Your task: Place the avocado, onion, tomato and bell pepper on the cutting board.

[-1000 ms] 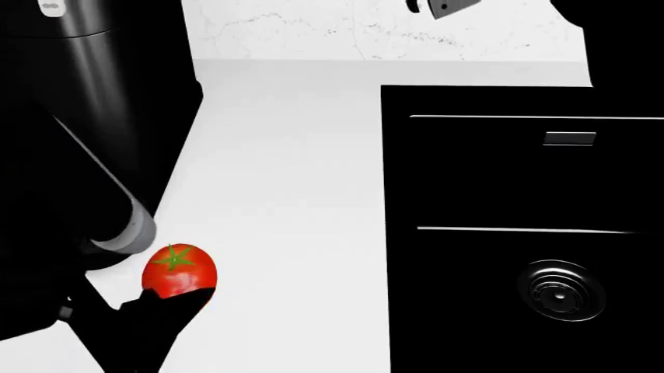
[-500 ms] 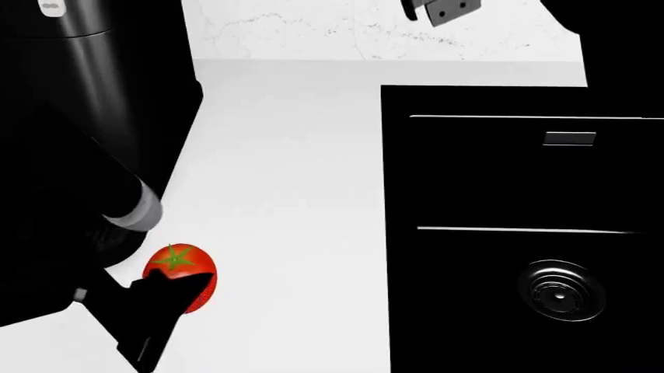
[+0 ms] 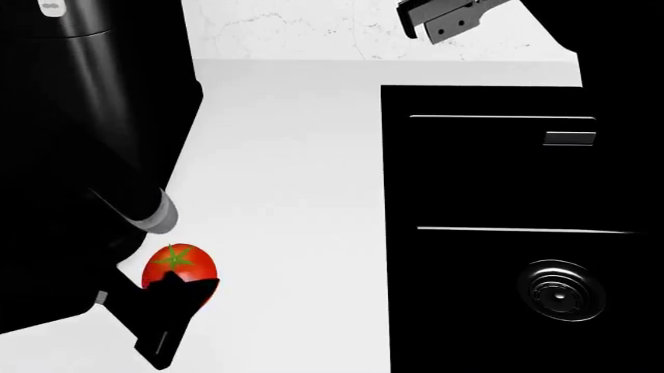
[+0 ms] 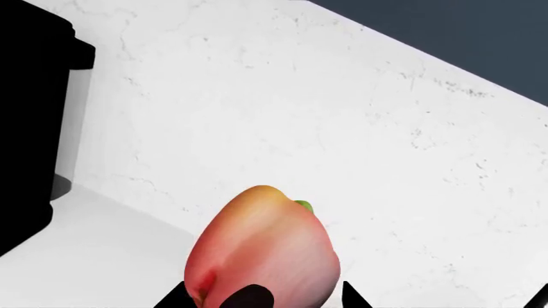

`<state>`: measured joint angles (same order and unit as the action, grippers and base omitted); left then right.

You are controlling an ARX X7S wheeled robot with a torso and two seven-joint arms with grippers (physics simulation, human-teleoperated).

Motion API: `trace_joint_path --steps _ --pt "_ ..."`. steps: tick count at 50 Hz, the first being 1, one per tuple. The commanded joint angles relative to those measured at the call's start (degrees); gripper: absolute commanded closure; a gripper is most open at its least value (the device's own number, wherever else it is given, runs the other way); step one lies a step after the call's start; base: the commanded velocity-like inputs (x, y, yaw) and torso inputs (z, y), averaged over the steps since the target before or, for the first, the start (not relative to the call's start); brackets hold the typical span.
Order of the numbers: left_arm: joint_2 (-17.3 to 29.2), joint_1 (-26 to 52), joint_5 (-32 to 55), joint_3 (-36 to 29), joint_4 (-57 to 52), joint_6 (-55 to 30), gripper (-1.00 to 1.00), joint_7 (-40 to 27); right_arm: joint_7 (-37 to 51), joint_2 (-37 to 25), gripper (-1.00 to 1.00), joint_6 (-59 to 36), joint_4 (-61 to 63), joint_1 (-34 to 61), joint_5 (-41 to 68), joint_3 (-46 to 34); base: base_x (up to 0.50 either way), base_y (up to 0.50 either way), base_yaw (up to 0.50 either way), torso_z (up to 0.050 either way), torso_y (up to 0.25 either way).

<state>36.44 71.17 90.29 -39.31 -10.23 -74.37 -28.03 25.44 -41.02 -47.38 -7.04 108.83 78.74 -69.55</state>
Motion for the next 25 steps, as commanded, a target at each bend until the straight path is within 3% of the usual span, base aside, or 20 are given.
trace_joint_path --steps 1,25 --pt "-0.3 -1.1 -3.3 -1.3 1.3 1.3 -1.0 2.4 -0.6 -0.6 1.0 -0.6 0.9 0.0 -1.6 0.5 0.0 0.0 0.0 0.0 0.0" --pt "-0.3 -4.3 -7.0 -3.0 3.6 4.5 -1.0 5.2 -0.9 -0.8 1.0 -1.2 1.1 0.1 -1.7 0.6 0.0 0.0 0.0 0.0 0.0"
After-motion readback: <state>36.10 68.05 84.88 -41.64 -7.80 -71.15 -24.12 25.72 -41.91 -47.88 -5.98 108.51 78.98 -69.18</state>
